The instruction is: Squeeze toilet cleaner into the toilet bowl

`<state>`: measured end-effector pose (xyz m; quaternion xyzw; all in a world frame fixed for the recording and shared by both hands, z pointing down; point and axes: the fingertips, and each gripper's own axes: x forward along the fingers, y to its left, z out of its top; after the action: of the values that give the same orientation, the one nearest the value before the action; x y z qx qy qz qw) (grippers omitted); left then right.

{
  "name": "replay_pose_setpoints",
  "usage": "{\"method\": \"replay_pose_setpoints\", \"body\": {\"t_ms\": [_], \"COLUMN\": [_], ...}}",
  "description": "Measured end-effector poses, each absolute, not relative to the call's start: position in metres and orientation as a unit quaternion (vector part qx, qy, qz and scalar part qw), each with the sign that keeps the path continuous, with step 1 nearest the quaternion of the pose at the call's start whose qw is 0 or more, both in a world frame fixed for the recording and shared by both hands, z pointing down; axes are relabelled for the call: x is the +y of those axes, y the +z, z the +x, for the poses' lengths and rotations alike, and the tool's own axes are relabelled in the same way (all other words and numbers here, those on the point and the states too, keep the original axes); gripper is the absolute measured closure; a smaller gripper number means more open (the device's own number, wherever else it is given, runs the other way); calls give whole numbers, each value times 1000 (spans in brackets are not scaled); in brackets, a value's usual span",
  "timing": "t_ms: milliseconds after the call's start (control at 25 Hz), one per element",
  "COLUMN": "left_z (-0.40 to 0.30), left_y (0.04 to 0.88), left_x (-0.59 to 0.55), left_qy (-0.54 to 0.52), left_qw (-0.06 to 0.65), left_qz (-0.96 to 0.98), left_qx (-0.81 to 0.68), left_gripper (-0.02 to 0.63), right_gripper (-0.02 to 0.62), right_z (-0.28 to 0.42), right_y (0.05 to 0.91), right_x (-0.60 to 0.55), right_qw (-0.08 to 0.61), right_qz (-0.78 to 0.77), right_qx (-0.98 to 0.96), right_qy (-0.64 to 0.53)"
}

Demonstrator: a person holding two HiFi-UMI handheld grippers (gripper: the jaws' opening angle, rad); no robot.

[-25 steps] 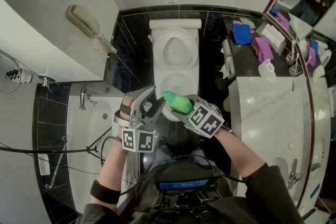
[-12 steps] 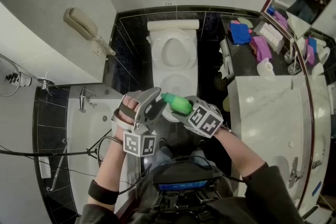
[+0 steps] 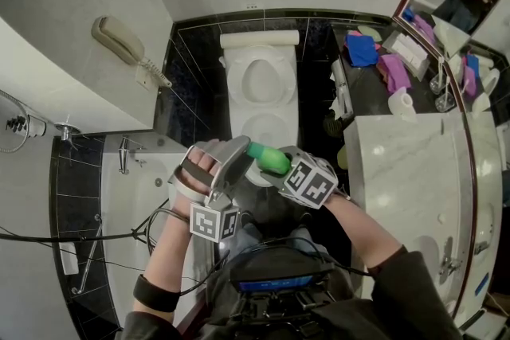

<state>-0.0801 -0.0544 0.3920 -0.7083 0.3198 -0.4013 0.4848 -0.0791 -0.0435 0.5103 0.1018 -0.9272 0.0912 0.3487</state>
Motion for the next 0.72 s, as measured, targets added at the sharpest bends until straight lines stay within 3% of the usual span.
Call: {"method": "replay_pose_setpoints", "body": {"t_ms": [720], "left_z": [-65], "left_y": [401], "left_x": [-59], "left_qy": [-437], "left_qw": [537], "left_qz": [-670], "left_qx": [267], "left_gripper": [361], "right_gripper": [414], "right_z": [-77], "right_y": [514], "right_x": [-42], "right_qw": [361], "right_qz": [95], "right_qx": [-924], "right_qy": [86]}}
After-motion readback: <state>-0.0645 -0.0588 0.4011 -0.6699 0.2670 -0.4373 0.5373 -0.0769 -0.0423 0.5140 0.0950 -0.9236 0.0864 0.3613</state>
